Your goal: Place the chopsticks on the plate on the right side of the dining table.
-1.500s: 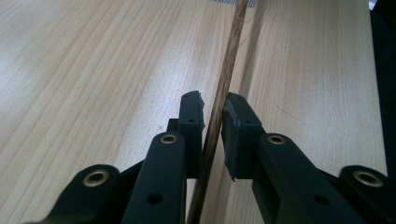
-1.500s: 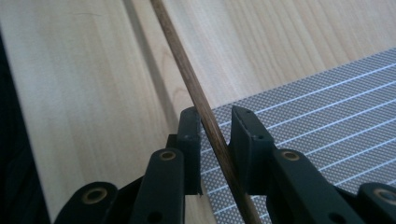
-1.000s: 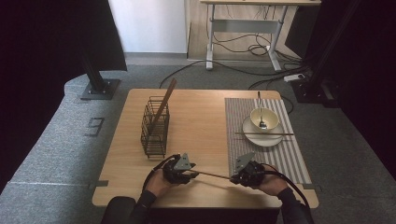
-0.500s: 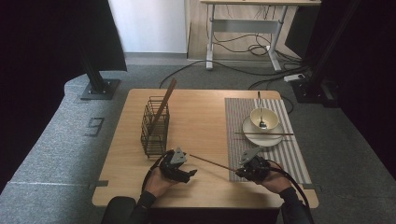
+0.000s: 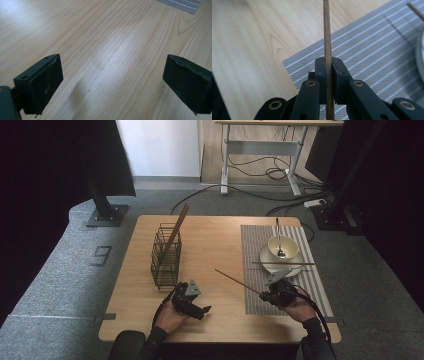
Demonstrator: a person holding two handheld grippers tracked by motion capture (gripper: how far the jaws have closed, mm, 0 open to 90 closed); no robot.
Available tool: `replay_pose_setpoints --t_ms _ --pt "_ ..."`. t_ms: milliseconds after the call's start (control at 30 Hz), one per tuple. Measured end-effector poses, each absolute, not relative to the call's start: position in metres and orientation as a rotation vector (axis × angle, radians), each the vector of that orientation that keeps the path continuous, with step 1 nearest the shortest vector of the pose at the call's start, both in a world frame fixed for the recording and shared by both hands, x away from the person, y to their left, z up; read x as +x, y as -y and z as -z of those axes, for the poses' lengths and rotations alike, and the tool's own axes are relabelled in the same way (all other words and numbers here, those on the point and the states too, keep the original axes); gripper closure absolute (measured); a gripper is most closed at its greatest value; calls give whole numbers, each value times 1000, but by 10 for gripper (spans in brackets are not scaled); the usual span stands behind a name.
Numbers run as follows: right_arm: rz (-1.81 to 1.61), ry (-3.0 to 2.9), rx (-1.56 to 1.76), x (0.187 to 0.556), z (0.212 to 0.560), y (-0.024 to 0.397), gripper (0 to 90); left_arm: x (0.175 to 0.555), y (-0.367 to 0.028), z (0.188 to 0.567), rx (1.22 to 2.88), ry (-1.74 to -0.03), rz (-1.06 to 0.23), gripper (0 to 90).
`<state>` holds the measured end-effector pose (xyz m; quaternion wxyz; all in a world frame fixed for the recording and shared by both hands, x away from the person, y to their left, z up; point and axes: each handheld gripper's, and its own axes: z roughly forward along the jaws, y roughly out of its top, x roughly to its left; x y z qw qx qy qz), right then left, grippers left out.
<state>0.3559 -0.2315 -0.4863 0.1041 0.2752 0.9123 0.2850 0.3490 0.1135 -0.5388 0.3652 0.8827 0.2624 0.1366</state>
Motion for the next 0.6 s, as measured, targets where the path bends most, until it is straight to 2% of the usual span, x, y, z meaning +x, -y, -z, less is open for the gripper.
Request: replay_pose_setpoints --t_ms 600 --pt "-818 -2583 1010 396 469 260 836 350 -110 547 2322 -679 -354 7"
